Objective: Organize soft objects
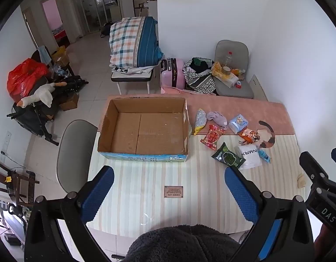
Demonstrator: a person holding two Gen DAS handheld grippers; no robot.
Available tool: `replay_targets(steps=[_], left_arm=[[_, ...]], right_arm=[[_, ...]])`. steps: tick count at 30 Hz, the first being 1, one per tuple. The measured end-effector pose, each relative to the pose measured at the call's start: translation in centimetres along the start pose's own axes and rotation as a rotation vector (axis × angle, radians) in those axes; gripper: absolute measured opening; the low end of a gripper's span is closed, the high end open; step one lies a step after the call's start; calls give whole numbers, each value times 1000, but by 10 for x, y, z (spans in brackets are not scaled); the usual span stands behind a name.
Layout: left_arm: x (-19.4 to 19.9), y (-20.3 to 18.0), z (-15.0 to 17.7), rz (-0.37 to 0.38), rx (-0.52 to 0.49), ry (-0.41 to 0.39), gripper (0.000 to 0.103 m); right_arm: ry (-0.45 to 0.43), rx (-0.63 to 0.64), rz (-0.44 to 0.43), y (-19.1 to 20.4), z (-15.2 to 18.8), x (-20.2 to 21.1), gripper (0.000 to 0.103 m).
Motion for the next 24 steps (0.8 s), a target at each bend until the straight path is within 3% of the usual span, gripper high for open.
replay_targets(steps=[4,6,24], left_arm=[[-1,-2,0,13,-4,3,103],[7,-6,7,11,-28,-38,103],[16,-4,-8,33,-46,-62,103]], right_arm=[[-8,-2,-8,2,0,-7,103],[-14,-9,-5,0,0,-9,103],[-59,-35,13,-9,-8,18,103]])
Point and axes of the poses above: each gripper's, at about its wrist camera, not at the fingertips, and x roughly against the way its jaws point, y to its left, z to its underside, the point moved 5 cm from there along -x, roughly the way its jaws point, and after that the axes turned 15 degrees about z, right-handed, at the moved point
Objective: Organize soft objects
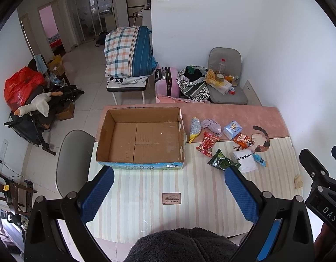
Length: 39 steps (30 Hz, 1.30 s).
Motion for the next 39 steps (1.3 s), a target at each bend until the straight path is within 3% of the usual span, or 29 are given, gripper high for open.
replay_targets(steps=[39], left_arm=[[19,-9,-6,-4,-7,-20,103]], right_arm=[[-31,-19,-12,-14,5,19,103]])
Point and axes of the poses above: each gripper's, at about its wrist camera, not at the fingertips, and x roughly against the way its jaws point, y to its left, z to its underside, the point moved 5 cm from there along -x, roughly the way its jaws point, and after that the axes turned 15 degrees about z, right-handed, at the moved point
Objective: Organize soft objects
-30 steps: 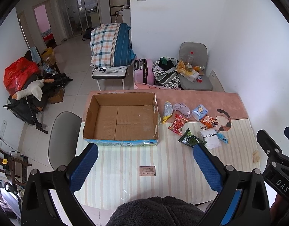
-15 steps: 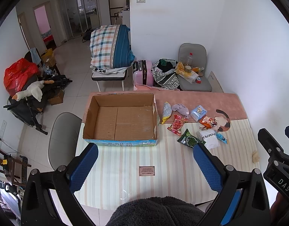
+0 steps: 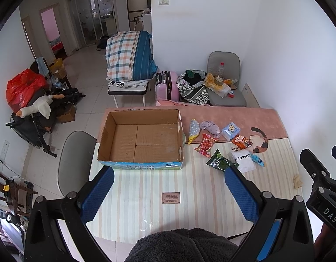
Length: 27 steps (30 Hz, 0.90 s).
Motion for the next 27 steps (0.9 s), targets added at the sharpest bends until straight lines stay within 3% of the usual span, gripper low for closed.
replay_targets(steps=[27], left_arm=[[5,-4,16,-10,4,-20,103]], right_arm=[[-15,-5,-26,-7,9,11,103]])
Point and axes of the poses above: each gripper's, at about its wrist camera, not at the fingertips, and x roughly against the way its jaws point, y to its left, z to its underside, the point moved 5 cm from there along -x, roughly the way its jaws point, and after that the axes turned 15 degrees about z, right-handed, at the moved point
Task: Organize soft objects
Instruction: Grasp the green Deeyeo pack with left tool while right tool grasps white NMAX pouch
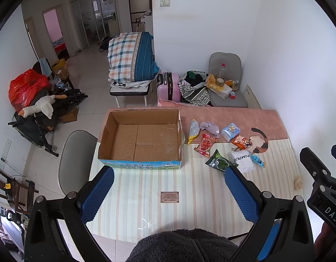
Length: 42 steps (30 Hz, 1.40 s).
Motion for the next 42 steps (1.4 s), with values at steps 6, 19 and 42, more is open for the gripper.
replay_targets(steps=[6,19,42], left_arm=[[-53,-10,-7,30,10,71,103],[-364,-27,54,241,427,674,94],[-505,-67,93,255,677,852,93]], right_arm=[[65,-25,15,-23,-3,-50,103],[876,-268,-100,-45,116,-412,103],[1004,-16,-86,1,194,-520,90]])
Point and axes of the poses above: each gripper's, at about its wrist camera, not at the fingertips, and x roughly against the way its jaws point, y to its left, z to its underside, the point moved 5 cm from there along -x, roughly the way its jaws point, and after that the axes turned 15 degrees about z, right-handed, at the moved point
